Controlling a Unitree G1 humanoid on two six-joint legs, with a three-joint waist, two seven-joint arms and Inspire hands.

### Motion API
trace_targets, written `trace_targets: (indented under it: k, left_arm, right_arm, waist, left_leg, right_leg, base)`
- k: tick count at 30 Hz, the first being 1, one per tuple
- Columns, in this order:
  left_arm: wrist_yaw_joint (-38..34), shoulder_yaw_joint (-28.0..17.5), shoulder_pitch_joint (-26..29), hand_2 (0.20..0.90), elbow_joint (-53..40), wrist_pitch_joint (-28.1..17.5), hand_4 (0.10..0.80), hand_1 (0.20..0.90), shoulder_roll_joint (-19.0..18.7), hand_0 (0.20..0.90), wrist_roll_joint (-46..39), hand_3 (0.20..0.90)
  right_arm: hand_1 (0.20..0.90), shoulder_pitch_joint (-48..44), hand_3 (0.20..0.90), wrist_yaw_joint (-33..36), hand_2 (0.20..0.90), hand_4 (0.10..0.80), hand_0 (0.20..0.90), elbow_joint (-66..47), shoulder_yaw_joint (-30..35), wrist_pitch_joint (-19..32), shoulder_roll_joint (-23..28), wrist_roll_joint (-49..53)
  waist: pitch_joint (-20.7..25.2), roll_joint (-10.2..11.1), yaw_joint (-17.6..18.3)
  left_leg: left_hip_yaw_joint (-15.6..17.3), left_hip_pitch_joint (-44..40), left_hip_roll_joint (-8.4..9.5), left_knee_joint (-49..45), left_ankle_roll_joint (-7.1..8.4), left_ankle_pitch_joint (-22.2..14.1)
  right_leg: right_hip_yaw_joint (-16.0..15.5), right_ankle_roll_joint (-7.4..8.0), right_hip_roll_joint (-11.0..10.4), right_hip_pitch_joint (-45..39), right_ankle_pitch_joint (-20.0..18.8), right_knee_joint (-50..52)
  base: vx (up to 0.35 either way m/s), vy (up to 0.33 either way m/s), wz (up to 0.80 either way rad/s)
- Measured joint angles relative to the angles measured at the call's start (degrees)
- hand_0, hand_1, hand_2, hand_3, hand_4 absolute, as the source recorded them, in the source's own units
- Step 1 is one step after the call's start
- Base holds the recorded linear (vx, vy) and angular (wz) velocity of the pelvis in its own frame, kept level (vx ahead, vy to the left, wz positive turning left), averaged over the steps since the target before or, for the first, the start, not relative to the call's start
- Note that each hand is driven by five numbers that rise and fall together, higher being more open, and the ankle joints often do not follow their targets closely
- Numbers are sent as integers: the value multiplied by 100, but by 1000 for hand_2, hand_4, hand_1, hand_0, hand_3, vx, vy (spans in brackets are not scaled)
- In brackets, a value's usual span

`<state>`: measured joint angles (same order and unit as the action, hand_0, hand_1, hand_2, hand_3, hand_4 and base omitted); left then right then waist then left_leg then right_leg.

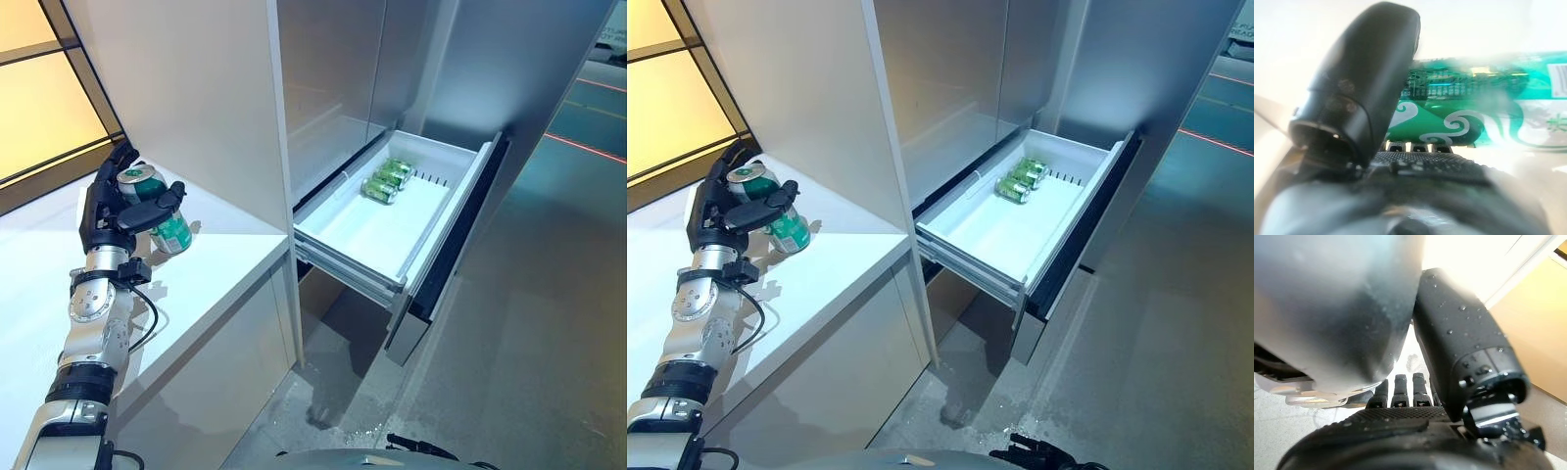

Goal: Put drinks into fridge and close the fridge

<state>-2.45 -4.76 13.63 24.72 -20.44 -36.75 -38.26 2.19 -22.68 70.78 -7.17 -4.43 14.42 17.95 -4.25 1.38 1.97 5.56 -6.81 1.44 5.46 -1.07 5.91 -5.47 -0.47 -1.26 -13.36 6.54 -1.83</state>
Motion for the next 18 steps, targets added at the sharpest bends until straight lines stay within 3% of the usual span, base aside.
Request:
trace_targets:
  k: [18]
  left_arm:
    - [-1, 0, 99, 900, 1, 31, 800, 900, -24, 900, 2, 900]
  right_arm:
    - [900, 2, 900, -2, 900, 800, 900, 12, -1, 40, 0, 4]
  waist:
    - [0, 0, 27]
  left_leg:
    - [36, -19, -4, 0, -1, -1]
  right_leg:
    - [35, 0, 0, 1, 0, 16]
  base:
    - [0, 0, 0]
